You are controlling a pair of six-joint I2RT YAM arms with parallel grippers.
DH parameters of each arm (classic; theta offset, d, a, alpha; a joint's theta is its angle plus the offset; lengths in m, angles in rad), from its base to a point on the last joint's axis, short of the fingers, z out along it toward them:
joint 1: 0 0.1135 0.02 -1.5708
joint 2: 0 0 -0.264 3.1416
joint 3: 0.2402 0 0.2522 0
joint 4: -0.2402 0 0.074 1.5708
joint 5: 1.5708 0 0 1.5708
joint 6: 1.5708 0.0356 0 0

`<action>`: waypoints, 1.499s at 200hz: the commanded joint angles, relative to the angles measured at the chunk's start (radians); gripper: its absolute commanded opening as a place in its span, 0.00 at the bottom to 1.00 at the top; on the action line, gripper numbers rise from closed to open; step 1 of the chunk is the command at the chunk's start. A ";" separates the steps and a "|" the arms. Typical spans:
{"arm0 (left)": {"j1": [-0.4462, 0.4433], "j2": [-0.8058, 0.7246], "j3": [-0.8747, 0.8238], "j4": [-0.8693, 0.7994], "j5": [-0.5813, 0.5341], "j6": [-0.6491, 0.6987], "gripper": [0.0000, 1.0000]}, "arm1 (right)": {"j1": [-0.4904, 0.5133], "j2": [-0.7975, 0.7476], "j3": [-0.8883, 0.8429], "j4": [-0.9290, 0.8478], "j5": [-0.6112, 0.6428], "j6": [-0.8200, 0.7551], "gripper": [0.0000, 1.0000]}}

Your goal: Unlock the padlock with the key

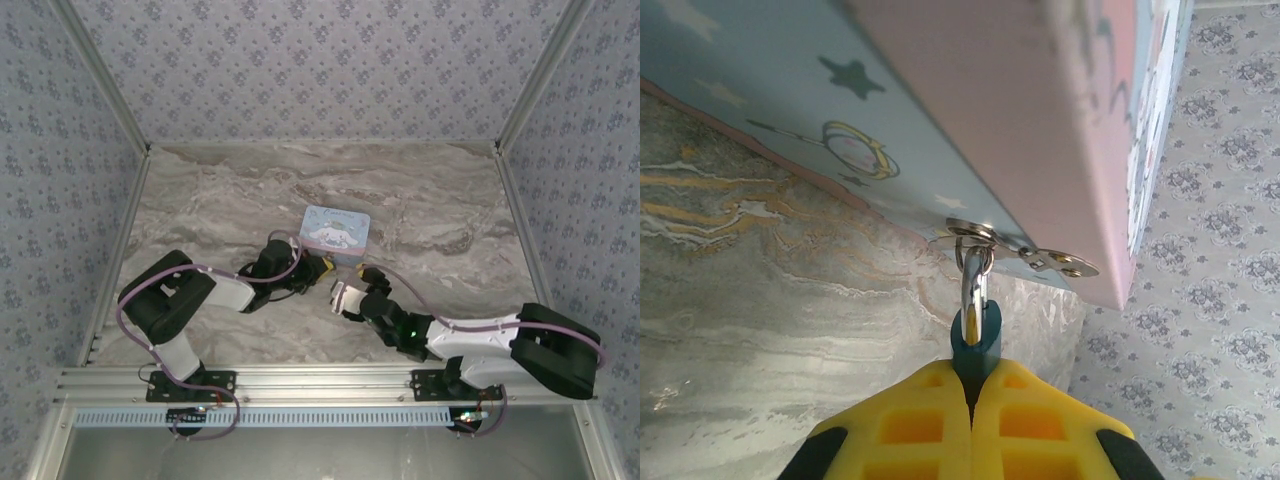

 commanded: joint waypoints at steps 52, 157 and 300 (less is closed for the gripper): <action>-0.011 -0.035 0.042 0.035 0.032 -0.013 0.00 | -0.031 0.175 0.083 0.154 -0.025 -0.059 0.60; -0.013 -0.060 0.037 0.036 0.036 -0.014 0.00 | -0.094 0.282 0.129 0.223 -0.086 -0.021 0.43; -0.012 -0.063 0.035 0.030 0.035 -0.014 0.00 | -0.109 0.295 0.124 0.224 -0.078 0.040 0.16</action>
